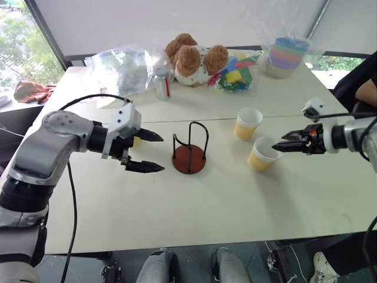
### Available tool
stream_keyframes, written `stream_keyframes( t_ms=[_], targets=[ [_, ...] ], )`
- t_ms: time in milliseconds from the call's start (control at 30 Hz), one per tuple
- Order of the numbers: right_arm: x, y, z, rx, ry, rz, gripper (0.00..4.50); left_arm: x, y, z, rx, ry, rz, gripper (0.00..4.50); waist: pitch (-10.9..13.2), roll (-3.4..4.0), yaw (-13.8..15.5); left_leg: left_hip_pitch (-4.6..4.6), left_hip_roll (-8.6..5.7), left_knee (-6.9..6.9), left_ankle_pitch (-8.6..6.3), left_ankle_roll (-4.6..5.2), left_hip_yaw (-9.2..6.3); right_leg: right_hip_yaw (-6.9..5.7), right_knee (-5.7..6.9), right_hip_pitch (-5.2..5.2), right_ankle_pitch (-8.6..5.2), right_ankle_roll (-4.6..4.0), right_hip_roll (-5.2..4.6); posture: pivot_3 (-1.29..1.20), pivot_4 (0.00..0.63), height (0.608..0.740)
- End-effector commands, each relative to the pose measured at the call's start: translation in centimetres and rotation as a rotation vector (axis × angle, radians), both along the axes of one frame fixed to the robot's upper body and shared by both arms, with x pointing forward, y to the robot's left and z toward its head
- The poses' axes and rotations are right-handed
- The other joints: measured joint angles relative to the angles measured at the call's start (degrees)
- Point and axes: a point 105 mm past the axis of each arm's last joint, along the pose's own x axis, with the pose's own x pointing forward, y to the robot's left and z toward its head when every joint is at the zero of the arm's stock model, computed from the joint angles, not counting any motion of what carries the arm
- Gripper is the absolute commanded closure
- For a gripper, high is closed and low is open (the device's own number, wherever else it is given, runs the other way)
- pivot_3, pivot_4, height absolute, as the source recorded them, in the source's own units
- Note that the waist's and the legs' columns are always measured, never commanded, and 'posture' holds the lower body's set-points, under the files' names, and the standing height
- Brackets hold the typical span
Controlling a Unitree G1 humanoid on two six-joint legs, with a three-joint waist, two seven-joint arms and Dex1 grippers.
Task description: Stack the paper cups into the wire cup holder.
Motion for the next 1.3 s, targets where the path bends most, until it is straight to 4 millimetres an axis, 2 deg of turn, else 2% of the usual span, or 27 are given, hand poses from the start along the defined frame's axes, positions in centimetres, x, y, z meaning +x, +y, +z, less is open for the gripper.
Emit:
stream_keyframes(
  t_ms=[33, 67, 167, 267, 367, 433, 467, 533, 600, 667, 733, 833, 967, 1133, 1300],
  targets=[
    [0.0, 0.0, 0.6, 0.0, -0.007, 0.0, 1.54, -0.1, 0.1, 0.9, -0.001, -0.048, 0.007, 0.0, 0.0, 0.0, 0.02, -0.01, 0.0, 0.0, 0.0, 0.0, -0.02, -0.02, 0.0, 0.0, 0.0, 0.0, 0.0, 0.0, 0.15, 0.74],
    [0.0, 0.2, 0.3, 0.005, 0.005, -0.001, 1.54, 0.1, 0.2, 0.9, -0.003, -0.051, 0.013, 0.0, 0.0, 0.0, -0.02, -0.02, 0.0, 0.0, 0.0, 0.0, -0.02, -0.02, 0.0, 0.0, 0.0, 0.0, 0.0, 0.0, 0.15, 0.74],
    [0.2, 0.4, -0.4, 0.004, 0.022, -0.006, 2.88, 0.4, 0.3, 0.8, -0.006, -0.061, 0.023, 0.0, 0.0, 0.0, -0.2, -0.02, 0.0, 0.0, 0.0, 0.0, -0.01, -0.02, 0.01, 0.0, 0.0, 0.0, 0.0, 0.0, 0.15, 0.74],
    [0.4, 0.4, -0.6, 0.007, 0.024, -0.021, 4.49, 0.7, 0.6, 0.9, -0.009, -0.065, 0.035, 0.0, 0.0, 0.0, -0.22, -0.01, 0.0, 0.0, 0.01, -0.02, -0.01, -0.02, 0.02, 0.0, 0.0, 0.0, 0.0, 0.0, 0.15, 0.74],
    [0.5, 0.8, 0.1, 0.025, 0.007, -0.018, 4.49, 1.0, 0.9, 1.0, -0.009, -0.074, 0.054, 0.0, 0.0, 0.0, -0.09, -0.02, 0.0, 0.0, 0.01, -0.02, -0.03, -0.05, 0.04, 0.01, 0.0, 0.0, 0.0, 0.0, 0.15, 0.74],
    [0.7, 1.3, 1.8, 0.042, -0.038, -0.004, 4.49, 1.1, 1.4, 1.2, -0.011, -0.073, 0.076, 0.0, 0.0, 0.0, -0.14, -0.02, -0.01, 0.0, 0.01, -0.02, -0.02, -0.04, 0.03, 0.01, 0.0, 0.0, 0.0, 0.0, 0.15, 0.74],
    [1.0, 1.6, 3.4, 0.05, -0.081, 0.004, 4.49, 1.3, 1.8, 1.2, -0.01, -0.071, 0.093, 0.0, 0.01, 0.01, -0.21, -0.02, -0.01, 0.0, 0.01, -0.03, -0.01, -0.04, 0.03, 0.01, 0.0, 0.0, 0.0, 0.0, 0.15, 0.74],
    [1.1, 3.5, 7.3, 0.089, -0.162, 0.077, 4.49, 1.6, 2.9, 1.3, 0.003, -0.069, 0.13, 0.0, 0.08, 0.14, -0.46, -0.02, -0.01, 0.01, 0.02, -0.03, 0.01, -0.02, 0.03, -0.01, 0.0, 0.0, 0.0, 0.0, 0.15, 0.74],
    [0.9, 6.4, 11.1, 0.103, -0.249, 0.191, 4.49, 2.1, 4.0, 1.2, 0.02, -0.076, 0.17, 0.0, 0.2, 0.37, -0.89, 0.0, 0.0, 0.01, 0.03, -0.05, 0.08, 0.04, 0.1, -0.12, 0.0, 0.0, 0.0, 0.0, 0.15, 0.74],
    [0.8, 8.6, 13.0, 0.085, -0.293, 0.288, 4.49, 2.6, 4.7, 1.4, 0.012, -0.089, 0.197, 0.0, 0.18, 0.37, -0.67, 0.02, 0.06, -0.07, 0.05, -0.09, 0.07, 0.03, 0.22, -0.22, 0.0, 0.0, 0.06, 0.0, 0.15, 0.74],
    [0.6, 11.0, 13.7, 0.065, -0.312, 0.396, 4.49, 3.2, 4.9, 2.1, -0.05, -0.102, 0.226, 0.0, 0.13, 0.29, -0.5, 0.02, 0.14, -0.12, 0.05, -0.11, -0.06, -0.1, 0.25, -0.19, 0.0, -0.01, 0.17, 0.0, 0.15, 0.74],
    [0.4, 15.3, 13.8, 0.057, -0.31, 0.576, 4.49, 3.4, 5.0, 2.5, -0.141, -0.093, 0.247, 0.0, 0.11, 0.24, -0.46, -0.02, 0.08, -0.04, 0.05, -0.11, -0.06, -0.11, 0.31, -0.09, 0.0, -0.01, 0.11, 0.0, 0.15, 0.74],
    [0.6, 18.4, 12.5, 0.046, -0.263, 0.691, 4.49, 3.1, 5.0, 1.4, -0.152, -0.072, 0.255, 0.0, 0.12, 0.22, -0.09, -0.1, -0.03, 0.1, 0.05, -0.1, -0.03, -0.09, 0.38, -0.08, 0.0, 0.0, -0.02, 0.0, 0.15, 0.74],
    [1.5, 20.2, 11.5, 0.035, -0.226, 0.737, 4.49, 2.8, 5.3, 0.3, -0.138, -0.061, 0.271, 0.0, 0.12, 0.22, -0.37, -0.18, -0.07, 0.08, 0.05, -0.1, -0.18, -0.14, 0.41, -0.12, 0.0, 0.0, -0.02, 0.0, 0.15, 0.74],
    [1.8, 20.6, 10.1, -0.01, -0.183, 0.784, 4.49, 2.5, 5.4, 0.2, -0.151, -0.059, 0.278, 0.0, 0.12, 0.22, -0.54, -0.17, -0.05, 0.08, 0.07, -0.13, -0.16, -0.17, 0.41, -0.14, 0.0, 0.0, 0.0, 0.0, 0.15, 0.74]
  ],
)
